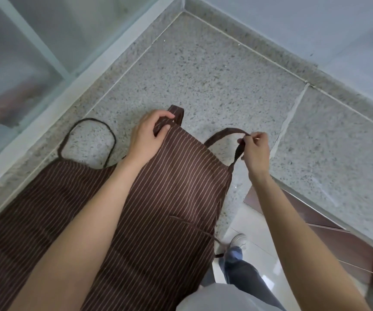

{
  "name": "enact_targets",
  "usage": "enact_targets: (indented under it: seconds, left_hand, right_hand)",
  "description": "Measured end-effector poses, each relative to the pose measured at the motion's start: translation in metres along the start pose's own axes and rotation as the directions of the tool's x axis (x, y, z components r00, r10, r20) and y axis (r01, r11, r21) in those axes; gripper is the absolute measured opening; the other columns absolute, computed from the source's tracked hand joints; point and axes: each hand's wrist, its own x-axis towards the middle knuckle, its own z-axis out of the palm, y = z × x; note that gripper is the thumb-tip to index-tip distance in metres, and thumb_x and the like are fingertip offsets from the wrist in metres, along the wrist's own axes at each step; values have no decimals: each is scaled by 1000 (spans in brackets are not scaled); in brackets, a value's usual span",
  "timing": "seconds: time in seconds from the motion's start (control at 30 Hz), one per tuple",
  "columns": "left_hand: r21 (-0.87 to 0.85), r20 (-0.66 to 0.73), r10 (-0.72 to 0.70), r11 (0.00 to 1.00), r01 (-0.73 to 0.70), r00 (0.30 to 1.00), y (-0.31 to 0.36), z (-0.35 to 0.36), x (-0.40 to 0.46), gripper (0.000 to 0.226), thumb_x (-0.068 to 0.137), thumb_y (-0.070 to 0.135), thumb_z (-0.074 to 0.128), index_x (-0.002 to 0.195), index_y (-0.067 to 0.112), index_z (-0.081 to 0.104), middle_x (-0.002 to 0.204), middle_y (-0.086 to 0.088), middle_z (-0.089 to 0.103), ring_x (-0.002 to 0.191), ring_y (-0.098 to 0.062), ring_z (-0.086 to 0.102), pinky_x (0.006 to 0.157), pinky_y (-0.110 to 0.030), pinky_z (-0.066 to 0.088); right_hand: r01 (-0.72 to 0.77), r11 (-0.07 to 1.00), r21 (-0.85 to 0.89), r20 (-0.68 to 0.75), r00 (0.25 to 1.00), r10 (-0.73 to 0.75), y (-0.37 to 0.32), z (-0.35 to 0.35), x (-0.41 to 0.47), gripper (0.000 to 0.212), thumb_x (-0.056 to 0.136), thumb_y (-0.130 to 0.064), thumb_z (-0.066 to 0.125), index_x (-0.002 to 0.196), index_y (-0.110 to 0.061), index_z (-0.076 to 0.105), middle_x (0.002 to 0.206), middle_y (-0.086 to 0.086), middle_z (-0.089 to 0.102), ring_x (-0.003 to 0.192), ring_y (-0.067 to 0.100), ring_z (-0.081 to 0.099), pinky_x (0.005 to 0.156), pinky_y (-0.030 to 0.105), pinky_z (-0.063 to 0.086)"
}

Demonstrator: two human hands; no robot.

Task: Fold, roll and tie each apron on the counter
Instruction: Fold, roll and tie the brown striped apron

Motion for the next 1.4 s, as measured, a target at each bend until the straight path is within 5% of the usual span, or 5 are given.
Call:
enact_targets:
  seconds: [0.2, 0.4, 0.83, 1.13, 1.4]
  left_hand:
    - [393, 43, -116, 915, 90, 992, -20, 27, -9, 44, 89, 22, 57, 131, 16, 46, 145, -10, 34, 134, -27, 29, 110, -46, 28]
    - [537, 259, -222, 842, 51, 940, -20, 52, -53, 67, 88, 56, 45, 144, 22, 29, 152, -4, 25, 140, -24, 20, 114, -46, 13]
    - [619, 402, -409, 780, 85, 819, -41, 66, -70, 110, 70, 79, 49, 149, 28, -7, 156, -2, -18, 142, -20, -21, 113, -57, -8]
    - [512, 149, -268, 844, 157, 952, -5, 72, -104, 56, 89, 43, 54, 138, 20, 40, 144, -6, 36, 134, -24, 29, 111, -44, 25]
    - [416, -152, -481, 761, 497, 863, 48, 87, -247, 42, 88, 37, 59, 125, 19, 50, 121, -6, 53, 108, -22, 48, 92, -38, 45]
  right_hand:
    - [321, 851, -416, 57, 943, -328, 24, -8, -5, 44, 86, -18, 53, 129, -10, 43, 135, 11, 39, 112, 24, 46, 97, 37, 39]
    - [733, 404, -547, 631, 679, -376, 67, 18, -22, 52, 93, -45, 35, 130, -12, 49, 145, 12, 40, 136, 30, 32, 112, 47, 26]
    - [387, 429, -816, 351, 922, -163, 38, 0, 54, 52, 94, -21, 41, 144, -13, 24, 134, 17, 37, 109, 37, 49, 74, 41, 42]
    - [893, 308, -329, 736, 447, -509, 63, -25, -9, 18, 87, -16, 60, 103, -9, 64, 102, 11, 61, 91, 29, 54, 84, 39, 46]
    - [941, 298, -161, 917, 254, -306, 134, -38, -111, 19, 85, -19, 59, 100, -11, 52, 91, 8, 58, 81, 26, 55, 72, 38, 49]
